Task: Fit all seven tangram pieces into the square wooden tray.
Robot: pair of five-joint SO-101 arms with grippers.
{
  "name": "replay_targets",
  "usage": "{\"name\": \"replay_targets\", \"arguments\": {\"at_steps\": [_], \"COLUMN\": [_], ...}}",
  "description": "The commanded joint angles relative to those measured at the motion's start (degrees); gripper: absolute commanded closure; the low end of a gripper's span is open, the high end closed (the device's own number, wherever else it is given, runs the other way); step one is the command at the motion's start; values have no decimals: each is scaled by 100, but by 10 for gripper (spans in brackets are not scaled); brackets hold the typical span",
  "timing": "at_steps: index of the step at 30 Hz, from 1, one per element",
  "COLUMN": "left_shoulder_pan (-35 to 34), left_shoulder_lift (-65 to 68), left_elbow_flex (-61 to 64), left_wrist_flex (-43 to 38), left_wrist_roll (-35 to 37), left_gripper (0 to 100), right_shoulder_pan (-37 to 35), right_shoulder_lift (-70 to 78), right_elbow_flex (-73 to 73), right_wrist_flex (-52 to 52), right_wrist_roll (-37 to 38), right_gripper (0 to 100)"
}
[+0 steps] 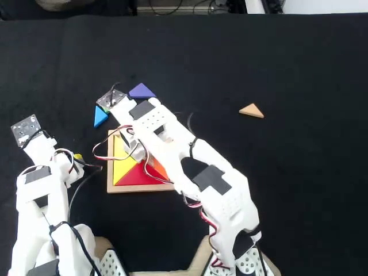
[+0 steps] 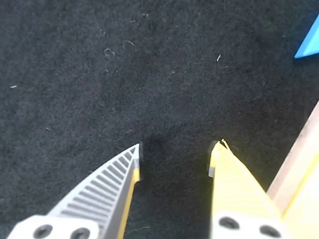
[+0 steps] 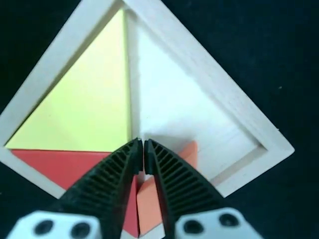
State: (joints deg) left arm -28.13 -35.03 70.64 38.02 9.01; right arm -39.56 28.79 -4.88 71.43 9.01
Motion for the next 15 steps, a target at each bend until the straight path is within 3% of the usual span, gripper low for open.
{"name": "replay_targets", "arguments": {"at_steps": [1,7,15], "left_shoulder_pan": [57,57,57], "left_shoulder_lift": [-97,-97,-97], "left_elbow_flex": [-259,-259,-259], "left_wrist_flex": [0,0,0], "left_wrist_roll": [26,26,26], "left_gripper": [770,770,770], "right_shoulder_pan": [-88,-360,1029], "right_shoulder_lift": [-40,-84,-1657], "right_elbow_flex": [-75,22,-567], "right_wrist_flex": [44,53,695], "right_wrist_roll": [53,53,53], "right_gripper": [988,988,988]}}
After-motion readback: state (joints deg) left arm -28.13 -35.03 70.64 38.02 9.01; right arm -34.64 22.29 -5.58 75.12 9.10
